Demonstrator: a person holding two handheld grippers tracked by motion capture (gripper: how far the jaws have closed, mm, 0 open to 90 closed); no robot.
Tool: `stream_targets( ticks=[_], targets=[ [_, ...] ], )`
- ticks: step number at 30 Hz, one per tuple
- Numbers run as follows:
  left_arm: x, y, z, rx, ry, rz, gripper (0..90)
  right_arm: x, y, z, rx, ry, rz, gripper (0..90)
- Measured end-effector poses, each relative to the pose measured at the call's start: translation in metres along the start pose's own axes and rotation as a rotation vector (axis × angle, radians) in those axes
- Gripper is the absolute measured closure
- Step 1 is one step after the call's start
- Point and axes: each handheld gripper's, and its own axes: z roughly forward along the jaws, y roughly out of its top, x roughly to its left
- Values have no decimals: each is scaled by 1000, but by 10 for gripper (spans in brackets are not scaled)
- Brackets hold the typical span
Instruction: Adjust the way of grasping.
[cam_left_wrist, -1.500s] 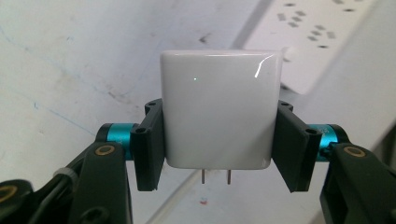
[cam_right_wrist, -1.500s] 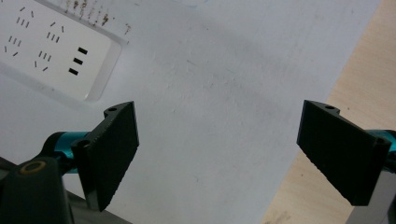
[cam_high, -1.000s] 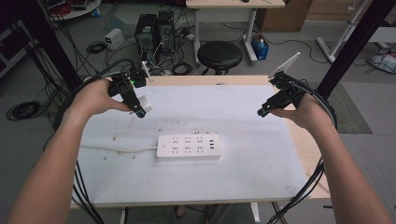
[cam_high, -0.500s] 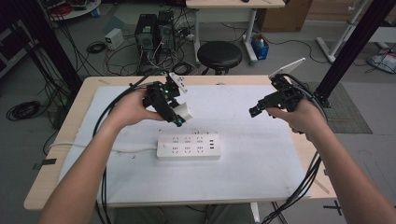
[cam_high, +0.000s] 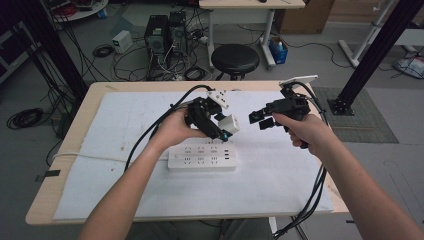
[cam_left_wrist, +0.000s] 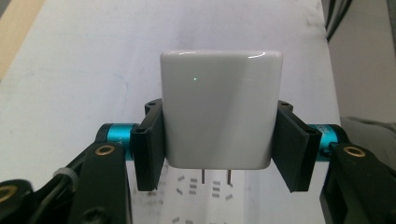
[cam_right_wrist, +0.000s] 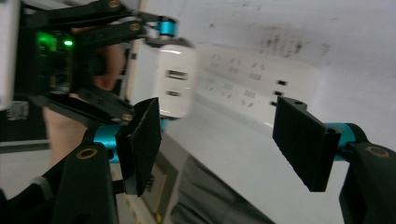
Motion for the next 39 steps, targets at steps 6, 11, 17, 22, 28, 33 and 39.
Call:
stream_targets(
  ticks=[6,11,17,22,28,33,39],
  targets=[
    [-8,9,12,-52,13,47,425,4,3,15,5,19,5,371],
    [-13,14,16,-57,36,95,425,6,4,25,35,12,-5,446],
    [-18,14,17,-29,78,143,425,7,4,31,46,-14,-30,589],
    [-25,16,21,2,148,189,424,9,5,33,42,-37,-38,610],
    [-27,15,21,96,248,172,263,11,6,28,10,-80,-95,622],
    [-13,-5,0,255,259,89,217,17,10,10,-26,-220,-220,621],
    [8,-47,-42,496,249,-147,217,31,13,-9,21,-497,-412,621]
  ],
)
